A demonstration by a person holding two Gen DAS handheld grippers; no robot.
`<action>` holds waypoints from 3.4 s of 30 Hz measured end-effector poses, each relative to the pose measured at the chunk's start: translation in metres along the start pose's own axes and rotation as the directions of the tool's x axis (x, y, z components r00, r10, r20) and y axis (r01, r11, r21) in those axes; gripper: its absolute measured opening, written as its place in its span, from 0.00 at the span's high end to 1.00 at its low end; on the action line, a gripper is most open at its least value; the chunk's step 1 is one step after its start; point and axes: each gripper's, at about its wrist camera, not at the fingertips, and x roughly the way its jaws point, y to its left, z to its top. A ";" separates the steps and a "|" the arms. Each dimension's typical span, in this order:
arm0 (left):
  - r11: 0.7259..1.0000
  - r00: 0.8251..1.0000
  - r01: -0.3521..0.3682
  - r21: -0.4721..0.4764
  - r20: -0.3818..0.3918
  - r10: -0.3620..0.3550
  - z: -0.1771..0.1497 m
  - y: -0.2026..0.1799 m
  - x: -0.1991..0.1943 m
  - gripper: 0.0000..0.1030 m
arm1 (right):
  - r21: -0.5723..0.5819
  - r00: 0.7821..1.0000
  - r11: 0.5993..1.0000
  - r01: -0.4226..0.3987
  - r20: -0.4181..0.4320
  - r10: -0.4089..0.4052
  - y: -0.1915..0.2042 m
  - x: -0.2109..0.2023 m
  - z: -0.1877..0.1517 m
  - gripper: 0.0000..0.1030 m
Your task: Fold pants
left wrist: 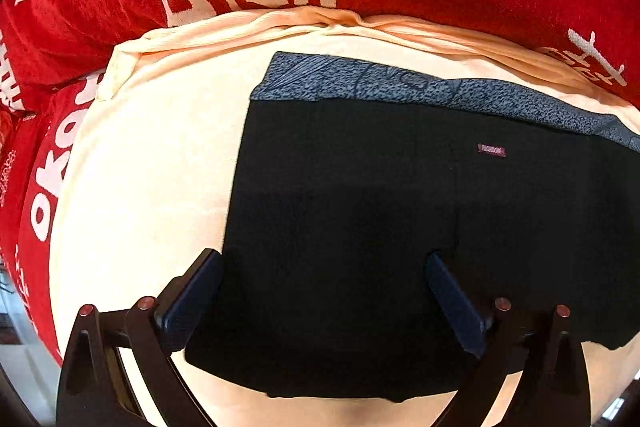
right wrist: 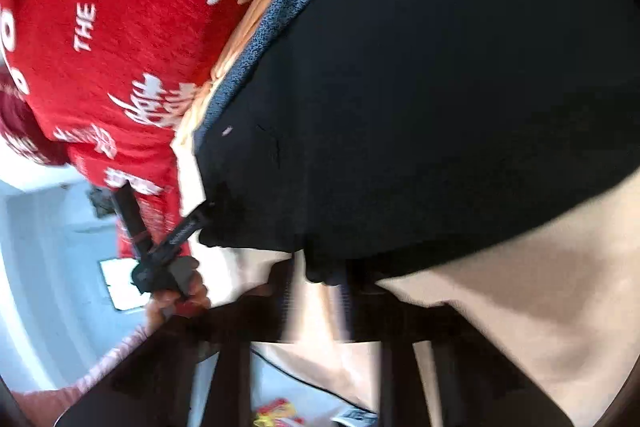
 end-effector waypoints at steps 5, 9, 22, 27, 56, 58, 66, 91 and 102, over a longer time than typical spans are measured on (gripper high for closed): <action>1.000 1.000 -0.001 -0.011 -0.006 0.001 -0.002 0.001 0.001 0.00 | -0.035 0.989 0.989 0.146 -0.035 -0.147 -0.012 0.004 -0.024 0.95; 1.000 1.000 -0.013 -0.022 -0.027 0.013 0.008 0.009 -0.005 0.00 | -0.009 0.975 0.980 0.197 -0.105 -0.197 -0.026 -0.002 -0.044 0.96; 0.999 0.999 -0.032 -0.002 -0.003 0.032 -0.001 -0.007 0.009 0.00 | -0.248 0.917 0.884 0.396 0.069 -0.392 -0.005 -0.024 0.008 0.77; 0.999 1.000 -0.020 -0.028 0.017 0.021 -0.008 0.003 0.015 0.00 | -0.348 0.955 0.895 0.278 -0.002 -0.298 0.037 -0.033 0.023 0.77; 0.989 0.996 0.001 -0.151 0.085 0.012 -0.033 0.014 -0.007 0.00 | -0.693 0.889 0.688 0.215 -0.152 -0.431 0.226 0.264 0.126 0.92; 0.987 0.996 0.002 -0.160 0.087 0.012 -0.027 0.016 -0.015 0.00 | -0.690 0.911 0.693 0.208 -0.122 -0.395 0.229 0.242 0.118 0.91; 0.997 0.997 0.003 -0.074 0.073 0.002 -0.010 -0.034 -0.044 0.00 | -0.519 0.914 0.780 0.351 0.009 -0.405 0.142 0.077 0.099 0.50; 0.977 1.000 0.030 0.213 -0.011 -0.028 0.006 -0.373 -0.047 0.00 | 0.441 0.715 0.773 0.456 0.336 -0.613 -0.246 -0.322 0.084 0.53; 0.982 0.997 -0.075 0.175 -0.003 0.077 0.009 -0.403 -0.045 0.00 | 0.365 0.760 0.839 0.403 0.377 -0.529 -0.273 -0.340 0.109 0.78</action>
